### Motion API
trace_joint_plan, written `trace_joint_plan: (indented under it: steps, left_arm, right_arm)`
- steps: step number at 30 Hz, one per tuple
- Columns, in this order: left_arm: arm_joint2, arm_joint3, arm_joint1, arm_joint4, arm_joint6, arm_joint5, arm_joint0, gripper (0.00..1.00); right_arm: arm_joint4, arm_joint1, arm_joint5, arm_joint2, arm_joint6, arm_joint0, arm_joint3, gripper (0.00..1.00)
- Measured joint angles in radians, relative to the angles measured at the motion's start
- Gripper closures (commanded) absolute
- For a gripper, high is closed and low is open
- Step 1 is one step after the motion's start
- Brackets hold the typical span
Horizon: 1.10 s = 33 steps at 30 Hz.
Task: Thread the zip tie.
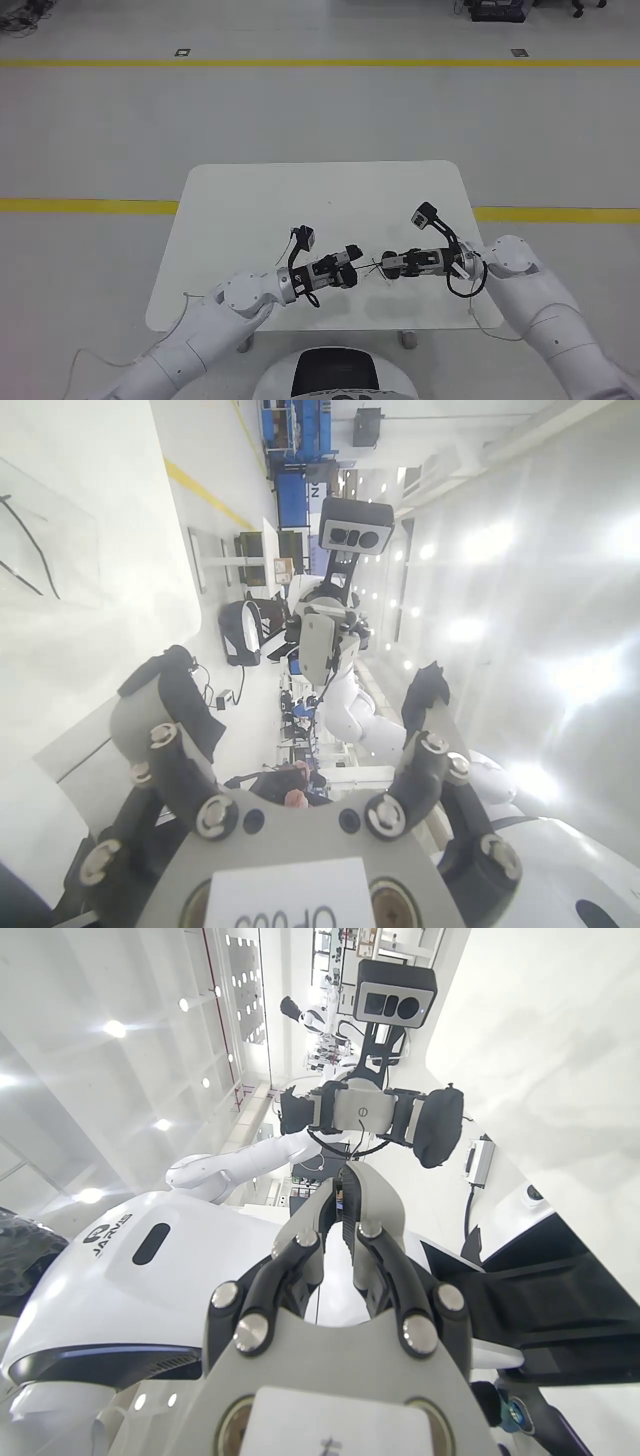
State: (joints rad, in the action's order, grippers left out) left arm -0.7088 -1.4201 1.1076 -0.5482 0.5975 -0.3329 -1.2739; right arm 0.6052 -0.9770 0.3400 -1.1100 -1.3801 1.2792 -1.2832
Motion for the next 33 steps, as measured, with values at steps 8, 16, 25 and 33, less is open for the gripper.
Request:
trace_joint_plan:
  steps: [8, 16, 25, 33]
  left_arm:
    - [0.003, -0.007, 0.005, -0.019, 0.02, 0.033, 0.011, 0.0]
    - [0.009, -0.003, 0.007, -0.012, 0.053, 0.047, 0.022, 0.0]
    - [0.003, -0.017, 0.007, -0.033, 0.077, 0.058, 0.013, 0.0]
    - [0.003, -0.026, 0.007, -0.012, 0.083, 0.066, 0.01, 0.0]
  right_arm:
    - [-0.025, -0.001, 0.0, 0.003, 0.011, 0.004, -0.014, 1.0]
    - [-0.023, -0.003, 0.0, 0.001, -0.01, -0.002, -0.012, 1.0]
    - [-0.036, -0.002, 0.0, -0.003, 0.007, 0.02, -0.044, 1.0]
    - [-0.037, -0.003, 0.0, -0.024, 0.0, 0.035, -0.06, 1.0]
